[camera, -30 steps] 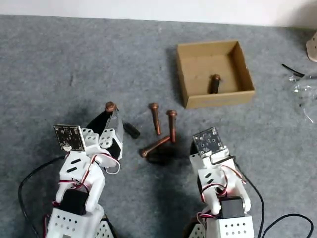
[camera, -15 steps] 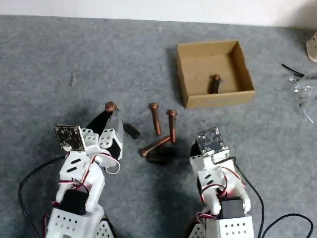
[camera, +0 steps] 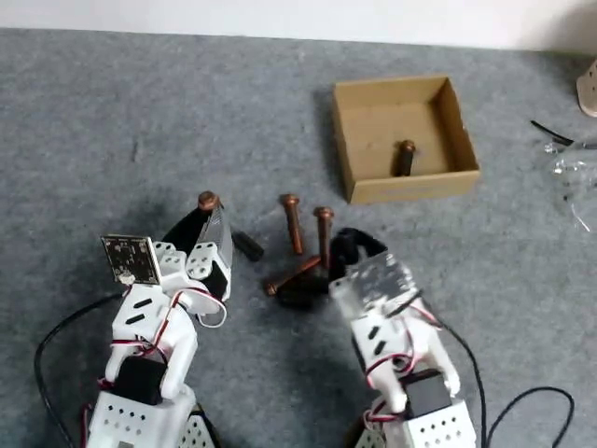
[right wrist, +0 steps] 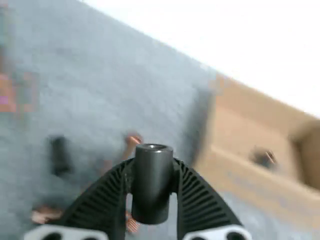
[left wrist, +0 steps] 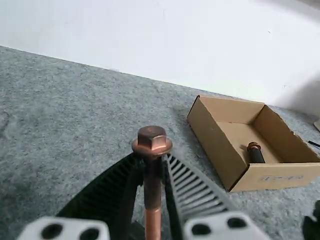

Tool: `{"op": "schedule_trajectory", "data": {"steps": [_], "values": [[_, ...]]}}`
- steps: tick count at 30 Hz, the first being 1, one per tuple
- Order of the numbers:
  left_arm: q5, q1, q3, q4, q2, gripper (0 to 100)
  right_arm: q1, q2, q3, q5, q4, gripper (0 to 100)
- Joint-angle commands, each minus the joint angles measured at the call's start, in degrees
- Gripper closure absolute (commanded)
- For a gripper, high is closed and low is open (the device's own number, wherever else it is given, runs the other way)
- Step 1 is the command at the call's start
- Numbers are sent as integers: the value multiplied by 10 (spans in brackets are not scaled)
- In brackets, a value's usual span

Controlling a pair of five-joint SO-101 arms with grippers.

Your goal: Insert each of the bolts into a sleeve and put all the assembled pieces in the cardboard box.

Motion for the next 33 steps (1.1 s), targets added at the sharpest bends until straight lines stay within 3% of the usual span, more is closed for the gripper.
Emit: {"op": "schedule_trajectory", "data": {"steps": [1, 3, 7, 13, 16, 21, 29, 33], "values": [[1, 0, 14, -2, -6, 994, -119, -11, 65, -6, -47, 995], [1, -2, 14, -3, -10, 994, -165, -5, 65, -6, -44, 995], [1, -4, 12, -16, -11, 994, -173, -7, 65, -6, -1, 995], [4, -3, 11, -191, -11, 994, -167, -10, 65, -4, 22, 995], [49, -3, 11, -216, -11, 994, -151, -10, 65, -4, 22, 995], [142, -4, 1, -203, -11, 994, -145, -10, 65, -4, 22, 995], [180, 7, -83, -33, -11, 994, -138, -10, 65, -4, 22, 995], [180, 28, -95, 6, -11, 994, -119, -11, 63, -3, 22, 995]]}}
